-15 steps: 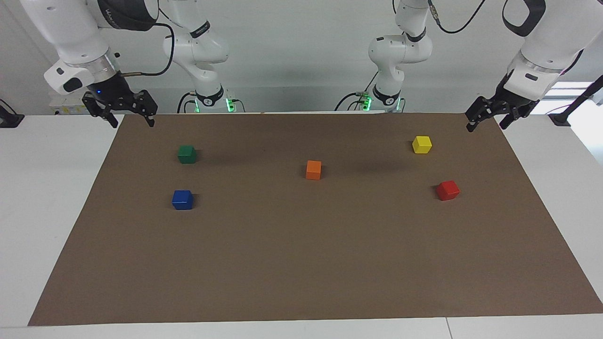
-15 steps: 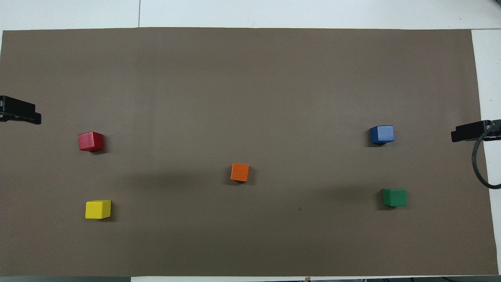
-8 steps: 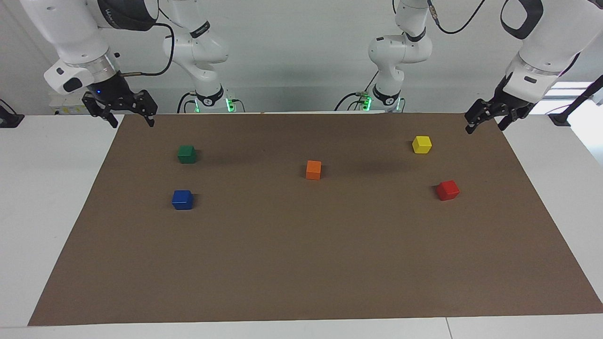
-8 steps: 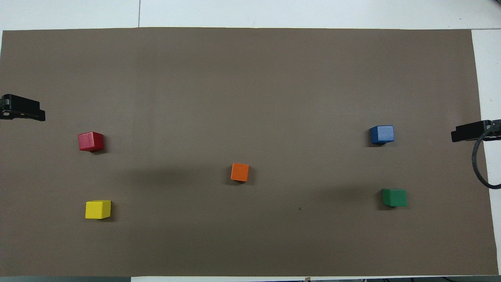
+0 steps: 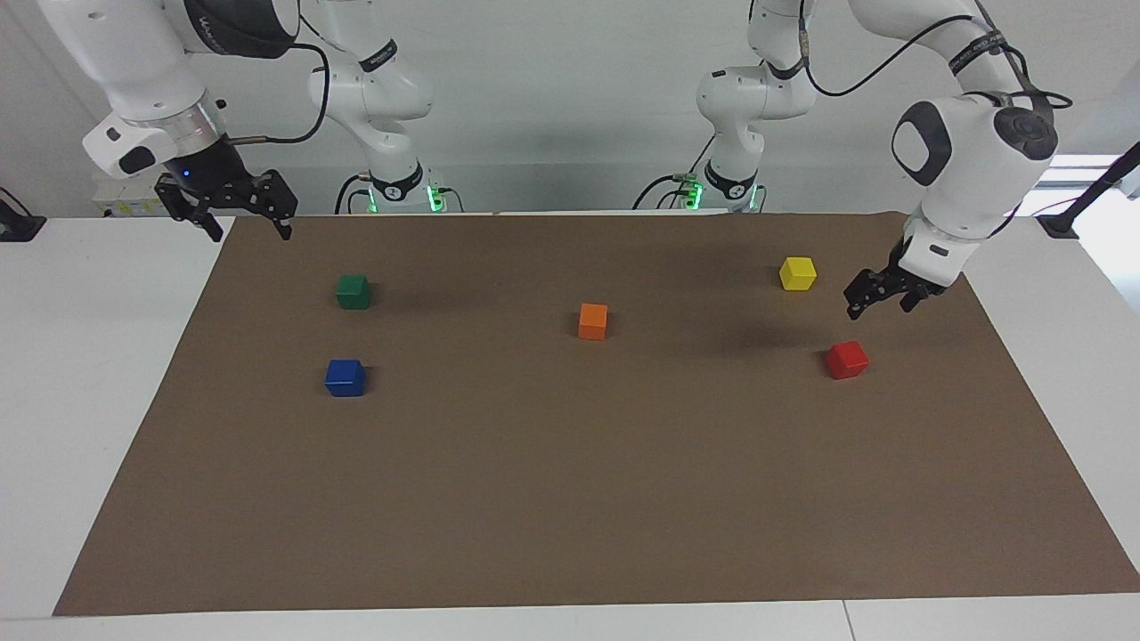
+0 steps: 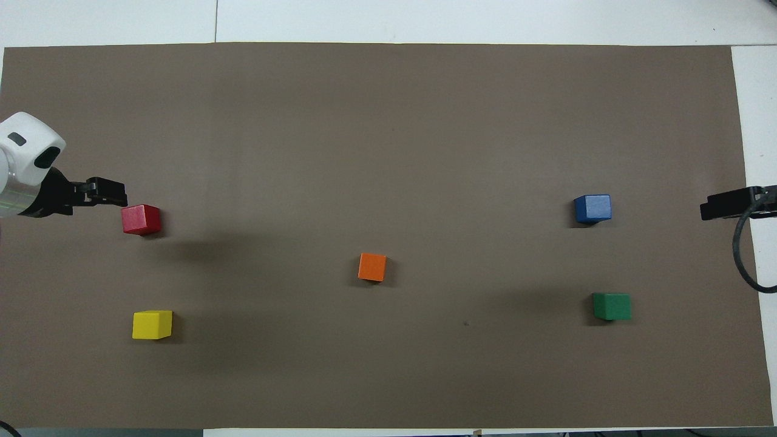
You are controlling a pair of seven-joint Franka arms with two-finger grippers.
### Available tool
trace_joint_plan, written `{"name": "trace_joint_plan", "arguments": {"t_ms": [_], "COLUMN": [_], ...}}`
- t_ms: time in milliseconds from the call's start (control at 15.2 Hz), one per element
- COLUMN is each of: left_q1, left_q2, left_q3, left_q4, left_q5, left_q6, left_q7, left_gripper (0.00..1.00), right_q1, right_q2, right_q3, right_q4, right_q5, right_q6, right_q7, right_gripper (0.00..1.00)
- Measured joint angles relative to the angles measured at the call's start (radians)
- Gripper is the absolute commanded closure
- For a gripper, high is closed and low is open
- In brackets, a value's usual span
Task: Transfer red block to right arm and stack on blue block
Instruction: 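Reach the left gripper to the red cube and close on it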
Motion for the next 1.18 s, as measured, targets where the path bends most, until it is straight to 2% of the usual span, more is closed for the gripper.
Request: {"name": "trace_joint_plan", "arguments": {"t_ms": [197,328,590,852,1115,1180], "left_q1": [0.06,0.068,0.062,0.043,0.035,0.035], "left_q2": [0.044,0.075,0.098,0.113,0.15,0.16], "left_q3": [0.002,0.001,-0.009,-0.016,-0.016,-0.016], "left_q4": [-0.103,-0.134,-0.138,-0.139,-0.141,-0.141], "left_q5": [0.0,0.0,0.0,0.0,0.0,0.0], "left_q6": [0.179,0.252,0.274,0.284,0.307,0.312], "left_q7": [0.036,0.041,0.04,0.04,0.04,0.04], "left_gripper": [0.0,0.0,0.0,0.0,0.0,0.17], "right_q1": [0.0,0.0,-0.011,-0.038,-0.05,-0.061], "right_q2": [0.0,0.0,0.002,0.024,0.078,0.096], "right_q3": [0.0,0.0,-0.003,-0.004,-0.004,-0.004], "right_q4": [0.0,-0.006,-0.044,-0.134,-0.162,-0.168], "right_q5": [0.0,0.0,0.02,0.134,0.351,0.422], "right_q6": [0.0,0.0,0.036,0.128,0.132,0.132], "right_q7": [0.0,-0.008,-0.096,-0.116,-0.172,-0.212], "right_gripper": [0.0,0.0,0.0,0.0,0.0,0.0]}}
